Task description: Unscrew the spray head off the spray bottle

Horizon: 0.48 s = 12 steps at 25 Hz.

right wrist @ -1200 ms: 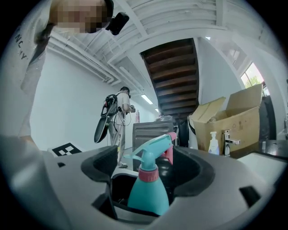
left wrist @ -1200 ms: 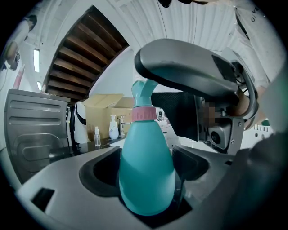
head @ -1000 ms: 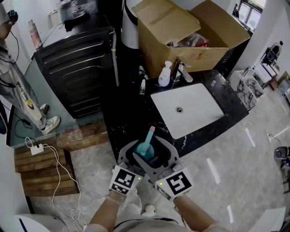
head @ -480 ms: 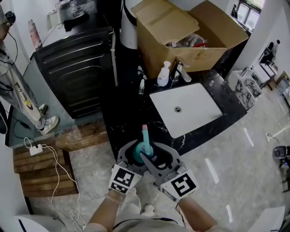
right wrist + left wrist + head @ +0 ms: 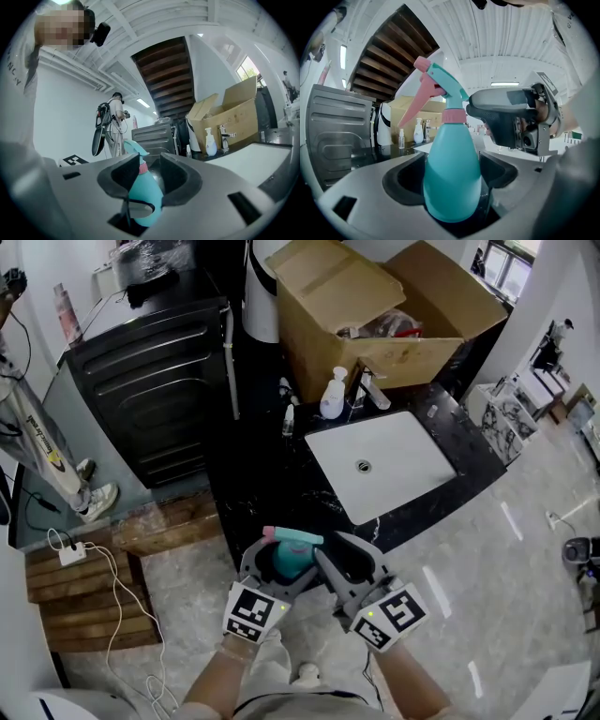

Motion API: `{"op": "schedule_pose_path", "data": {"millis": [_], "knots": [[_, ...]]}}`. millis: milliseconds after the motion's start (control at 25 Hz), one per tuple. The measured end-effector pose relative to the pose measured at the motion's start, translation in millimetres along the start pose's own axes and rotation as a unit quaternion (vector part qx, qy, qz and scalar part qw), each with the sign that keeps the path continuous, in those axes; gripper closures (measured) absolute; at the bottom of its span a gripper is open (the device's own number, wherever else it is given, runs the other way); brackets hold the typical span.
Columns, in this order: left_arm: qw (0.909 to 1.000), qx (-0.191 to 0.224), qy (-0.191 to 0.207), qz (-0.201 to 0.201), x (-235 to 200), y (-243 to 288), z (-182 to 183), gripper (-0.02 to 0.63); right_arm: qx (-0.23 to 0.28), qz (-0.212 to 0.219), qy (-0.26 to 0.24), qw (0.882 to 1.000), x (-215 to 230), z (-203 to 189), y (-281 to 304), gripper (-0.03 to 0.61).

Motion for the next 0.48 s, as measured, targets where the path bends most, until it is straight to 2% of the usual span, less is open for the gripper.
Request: {"op": "schedule_pose_path", "data": {"millis": [480], "knots": [[1.0,-0.003,0.0,-0.003,1.6,-3.2,-0.7,0.25,-0.01,-0.016,0.022,1.0,14.9,-2.7,23.5,0.46]]}}
Point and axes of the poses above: the fingertips, and each gripper's own axes: y forward along the fingers, x to its right, z out of its top, the point moved 3 cm from there along -y, backward along the fingers, and after that the axes turned 7 degrees about -x, right-handed, at the moved point
